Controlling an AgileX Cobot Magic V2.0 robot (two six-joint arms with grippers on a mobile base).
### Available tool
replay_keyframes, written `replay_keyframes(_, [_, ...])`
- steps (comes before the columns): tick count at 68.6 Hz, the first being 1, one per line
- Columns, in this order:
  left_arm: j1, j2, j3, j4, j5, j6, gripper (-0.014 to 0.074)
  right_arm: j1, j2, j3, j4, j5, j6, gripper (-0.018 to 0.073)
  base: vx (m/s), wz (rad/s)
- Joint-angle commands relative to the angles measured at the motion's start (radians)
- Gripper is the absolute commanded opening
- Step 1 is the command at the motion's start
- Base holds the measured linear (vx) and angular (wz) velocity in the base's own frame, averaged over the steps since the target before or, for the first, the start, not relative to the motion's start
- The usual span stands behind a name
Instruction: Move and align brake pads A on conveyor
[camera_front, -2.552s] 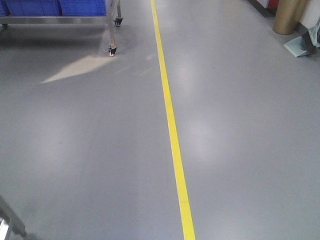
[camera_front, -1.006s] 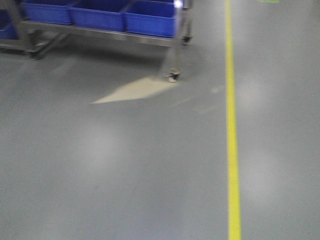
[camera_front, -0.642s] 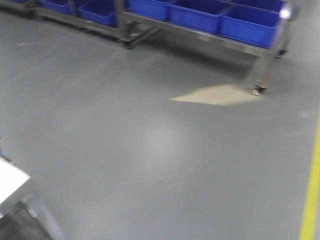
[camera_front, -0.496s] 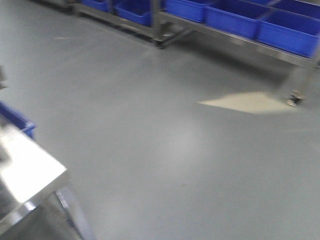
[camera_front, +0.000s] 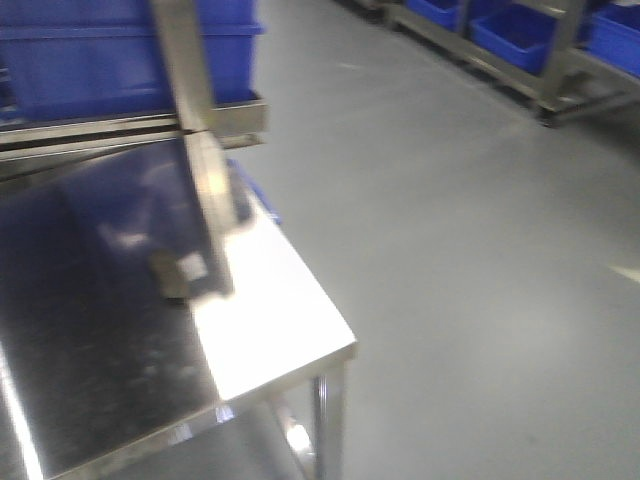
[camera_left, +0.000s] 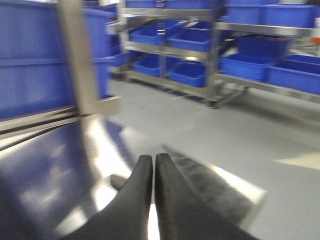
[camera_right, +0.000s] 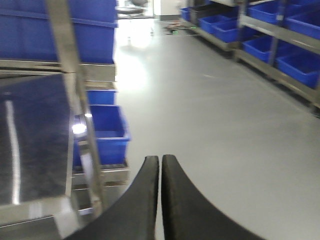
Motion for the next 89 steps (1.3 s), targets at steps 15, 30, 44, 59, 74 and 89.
replay_keyframes(15, [-0.004,0.013,-0.027,0.005,-0.071,-0.001,-0.0005,-0.002,0.010,-0.025,-0.013,-0.072,-0.006,-0.0009,0.08,0.85])
replay_keyframes(30, [-0.003,0.013,-0.027,0.005,-0.071,-0.001,-0.0005,-0.002,0.010,-0.025,-0.013,-0.072,-0.006,-0.0009,0.10,0.69])
replay_keyframes(44, [-0.003,0.013,-0.027,0.005,-0.071,-0.001,-0.0005,-0.002,0.010,-0.025,-0.013,-0.072,-0.006,-0.0009,0.11,0.34])
replay_keyframes(59, [-0.003,0.013,-0.027,0.005,-0.071,-0.001,-0.0005,-0.002,0.010,-0.025,-0.013,-0.072,-0.006,-0.0009,0.12,0.19])
replay_keyframes(74, [-0.003,0.013,-0.027,0.005,-0.071,-0.001,-0.0005,-0.002,0.010,-0.025,-0.013,-0.072,-0.006,-0.0009,0.09,0.08])
replay_keyframes(89, [-0.003,0.013,-0.027,0.005,-0.071,-0.001,-0.0005,-0.002,0.010,-0.025,-0.013,-0.073,-0.006,-0.0009,0.03,-0.05])
